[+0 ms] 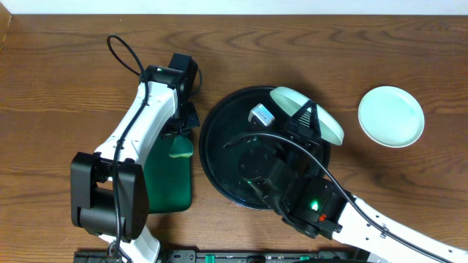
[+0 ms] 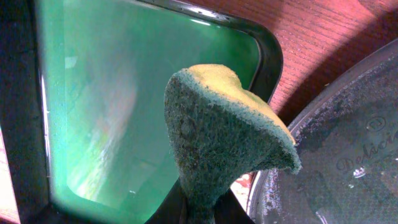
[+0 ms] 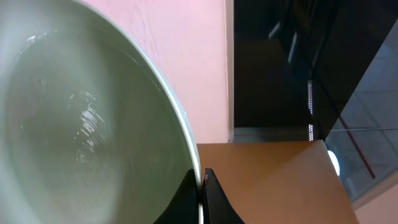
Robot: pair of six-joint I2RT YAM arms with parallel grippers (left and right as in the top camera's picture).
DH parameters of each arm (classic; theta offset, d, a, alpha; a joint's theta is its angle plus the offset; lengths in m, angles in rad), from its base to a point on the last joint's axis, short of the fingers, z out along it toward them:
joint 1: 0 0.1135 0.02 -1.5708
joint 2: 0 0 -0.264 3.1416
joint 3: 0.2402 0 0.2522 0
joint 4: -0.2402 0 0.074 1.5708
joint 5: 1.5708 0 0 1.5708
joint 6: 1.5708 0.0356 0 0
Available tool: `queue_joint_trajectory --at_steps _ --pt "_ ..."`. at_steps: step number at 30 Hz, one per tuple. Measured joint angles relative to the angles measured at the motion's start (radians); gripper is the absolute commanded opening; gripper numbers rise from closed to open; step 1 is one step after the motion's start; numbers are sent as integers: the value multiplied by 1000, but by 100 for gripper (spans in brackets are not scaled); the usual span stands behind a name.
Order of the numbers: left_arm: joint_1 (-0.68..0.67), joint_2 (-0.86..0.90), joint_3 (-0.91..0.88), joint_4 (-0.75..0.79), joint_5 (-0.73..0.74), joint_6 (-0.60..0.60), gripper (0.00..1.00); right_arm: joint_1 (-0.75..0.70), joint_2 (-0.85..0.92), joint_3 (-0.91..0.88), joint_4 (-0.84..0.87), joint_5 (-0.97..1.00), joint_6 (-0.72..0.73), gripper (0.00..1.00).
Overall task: Clean dirty plates on tray and stack at the side
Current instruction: 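Lift the cleaned plate with the right gripper and carry it rightward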
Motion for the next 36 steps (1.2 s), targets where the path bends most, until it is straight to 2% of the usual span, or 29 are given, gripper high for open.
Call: queue_joint_trajectory --at_steps 27,30,33,36 --pt "0 0 0 -2 0 0 7 0 30 0 4 7 15 1" --pt "0 0 0 -2 0 0 7 0 30 1 -13 4 158 1" --pt "0 0 0 -3 0 0 7 0 30 3 -135 -57 460 1" --pt "0 0 0 -7 0 1 7 -2 30 5 -249 -214 742 1"
